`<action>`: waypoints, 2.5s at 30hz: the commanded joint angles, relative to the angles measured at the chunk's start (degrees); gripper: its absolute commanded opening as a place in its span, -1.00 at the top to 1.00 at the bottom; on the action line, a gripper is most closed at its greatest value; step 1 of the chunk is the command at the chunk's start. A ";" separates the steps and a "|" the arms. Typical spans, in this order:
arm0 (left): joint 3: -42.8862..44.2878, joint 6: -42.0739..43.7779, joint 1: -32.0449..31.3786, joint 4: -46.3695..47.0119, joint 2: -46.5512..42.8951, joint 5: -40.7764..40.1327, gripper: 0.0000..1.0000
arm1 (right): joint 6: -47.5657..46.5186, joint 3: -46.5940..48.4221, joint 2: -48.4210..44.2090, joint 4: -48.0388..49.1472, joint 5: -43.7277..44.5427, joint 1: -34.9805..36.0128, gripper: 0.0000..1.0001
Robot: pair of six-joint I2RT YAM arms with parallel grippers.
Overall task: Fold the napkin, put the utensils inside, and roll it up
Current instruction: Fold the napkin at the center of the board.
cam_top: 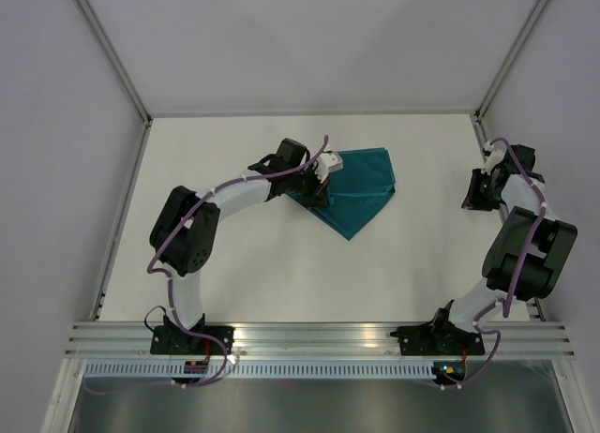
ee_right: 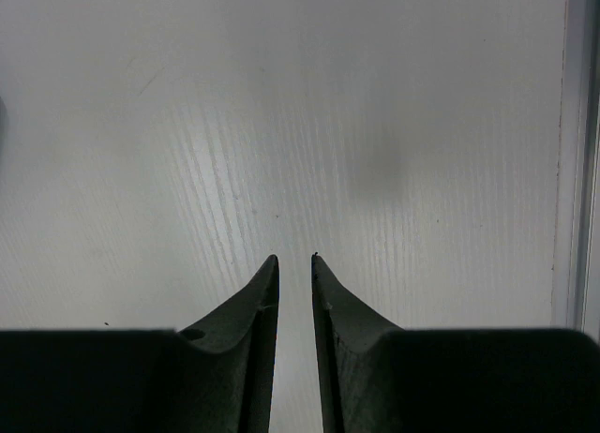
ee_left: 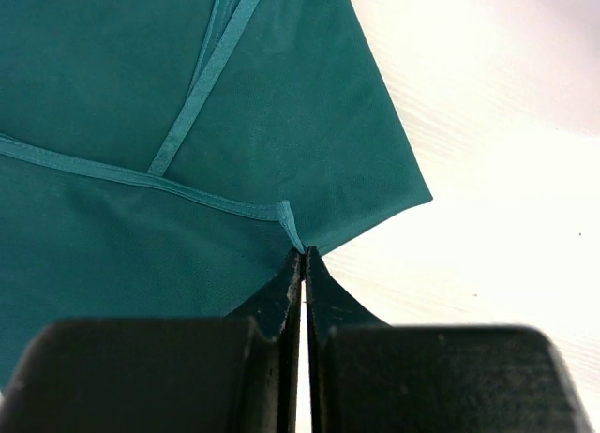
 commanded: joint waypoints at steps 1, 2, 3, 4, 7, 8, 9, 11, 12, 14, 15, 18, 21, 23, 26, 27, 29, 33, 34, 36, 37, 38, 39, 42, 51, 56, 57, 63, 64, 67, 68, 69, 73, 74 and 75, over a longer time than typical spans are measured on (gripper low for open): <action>0.12 3.50 -0.58 0.85 -4.19 1.16 0.95 | -0.52 -0.08 0.28 -0.36 0.31 -0.52 0.49; 0.21 3.68 -0.76 0.93 -4.27 1.07 0.95 | -0.52 -0.08 0.19 -0.45 0.39 -0.43 0.48; 0.03 3.85 -1.28 0.85 -4.45 0.55 0.95 | -0.52 -0.08 0.19 -0.36 0.39 -0.43 0.49; 0.12 3.85 -1.38 0.93 -4.45 0.37 0.95 | -0.52 -0.08 0.19 -0.36 0.39 -0.43 0.49; 0.03 4.38 -2.25 0.93 -4.71 -0.60 0.95 | -0.52 -0.08 0.19 -0.36 0.39 -0.43 0.49; 0.03 4.82 -2.52 0.93 -4.72 -1.21 0.95 | -0.52 -0.08 0.10 -0.36 0.31 -0.43 0.48; -0.06 4.91 -2.95 0.93 -4.72 -1.48 0.95 | -0.52 -0.08 0.10 -0.36 0.39 -0.43 0.48; -0.32 5.43 -3.48 1.02 -4.98 -2.27 0.95 | -0.60 -0.17 0.01 -0.45 0.39 -0.43 0.49; -0.32 5.61 -3.66 1.11 -4.98 -2.45 0.95 | -0.43 -0.17 -0.08 -0.36 0.31 -0.43 0.49; -0.49 5.26 -3.92 1.89 -5.33 -3.15 0.95 | -0.43 -0.17 -0.08 -0.36 0.31 -0.43 0.48; -0.50 5.26 -4.10 2.07 -5.50 -3.15 0.95 | -0.52 -0.17 -0.08 -0.45 0.31 -0.43 0.49; -0.67 4.82 -4.10 3.22 -6.03 -3.77 0.95 | -0.43 -0.17 -0.16 -0.45 0.31 -0.43 0.49; -0.06 4.99 -4.45 3.04 -5.95 -3.68 0.95 | -0.43 -0.17 -0.16 -0.45 0.31 -0.43 0.49; -0.14 6.04 -5.50 2.78 -5.68 -4.38 0.95 | -0.52 -0.17 -0.16 -0.45 0.31 -0.43 0.49; -0.06 6.49 -6.73 2.25 -4.64 -5.43 0.95 | -0.52 -0.17 -0.16 -0.45 0.22 -0.43 0.49; 0.20 6.66 -7.00 1.82 -4.37 -5.61 0.95 | -0.60 -0.25 -0.08 -0.62 0.22 -0.43 0.48; 0.38 6.84 -7.88 1.55 -3.49 -6.57 0.95 | -0.52 -0.26 -0.16 -0.62 0.22 -0.43 0.49; 0.38 7.72 -9.11 0.85 -1.64 -7.63 0.95 | -0.60 -0.34 -0.16 -0.54 0.22 -0.43 0.49; 0.30 7.89 -9.37 0.76 -1.12 -7.72 0.95 | -0.61 -0.34 -0.16 -0.62 0.22 -0.43 0.49; -0.31 8.60 -10.08 0.67 -0.67 -8.07 0.95 | -0.61 -0.26 -0.16 -0.62 0.22 -0.43 0.48; -0.49 8.77 -10.34 0.67 -0.32 -8.25 0.95 | -0.61 -0.34 -0.16 -0.62 0.22 -0.43 0.48; -0.67 9.04 -10.60 0.67 -0.23 -8.34 0.95 | -0.61 -0.34 -0.16 -0.54 0.22 -0.43 0.48; -0.93 9.13 -10.78 0.67 0.03 -8.42 0.95 | -0.61 -0.34 -0.08 -0.71 0.22 -0.43 0.49; -1.29 9.39 -11.39 0.76 0.82 -8.95 0.95 | -0.69 -0.34 -0.08 -0.71 0.13 -0.52 0.48; -2.34 10.18 -12.36 1.11 2.49 -11.32 0.95 | -0.69 -0.34 -0.08 -0.71 0.13 -0.43 0.48; -2.43 9.83 -12.54 1.64 2.67 -12.55 0.95 | -0.69 -0.34 -0.08 -0.80 0.04 -0.43 0.49; -2.34 9.66 -12.63 1.81 2.67 -12.73 0.95 | -0.78 -0.34 -0.16 -0.71 0.04 -0.52 0.49; -1.55 8.69 -12.54 2.69 1.70 -13.61 0.95 | -0.78 -0.34 -0.16 -0.71 0.04 -0.43 0.49; -1.46 8.34 -12.54 2.78 1.44 -13.44 0.95 | -0.78 -0.34 -0.16 -0.80 0.04 -0.43 0.49; -1.90 7.46 -12.54 4.00 -0.05 -12.12 0.95 | -0.78 -0.43 -0.25 -0.89 -0.13 -0.52 0.48; -1.82 7.11 -12.54 4.18 -0.84 -11.94 0.95 | -0.87 -0.43 -0.25 -0.80 -0.05 -0.43 0.49; -1.55 6.67 -12.54 4.18 -1.02 -11.85 0.95 | -0.78 -0.43 -0.34 -0.89 -0.04 -0.43 0.49; -0.06 5.61 -12.36 4.27 -2.16 -12.03 0.95 | -0.96 -0.43 -0.43 -0.89 -0.22 -0.43 0.48; 0.47 5.52 -12.28 4.27 -2.60 -12.03 0.95 | -0.87 -0.43 -0.43 -0.97 -0.22 -0.43 0.48; 0.64 5.35 -12.28 4.27 -2.87 -11.68 0.95 | -0.87 -0.52 -0.43 -0.97 -0.31 -0.43 0.48</action>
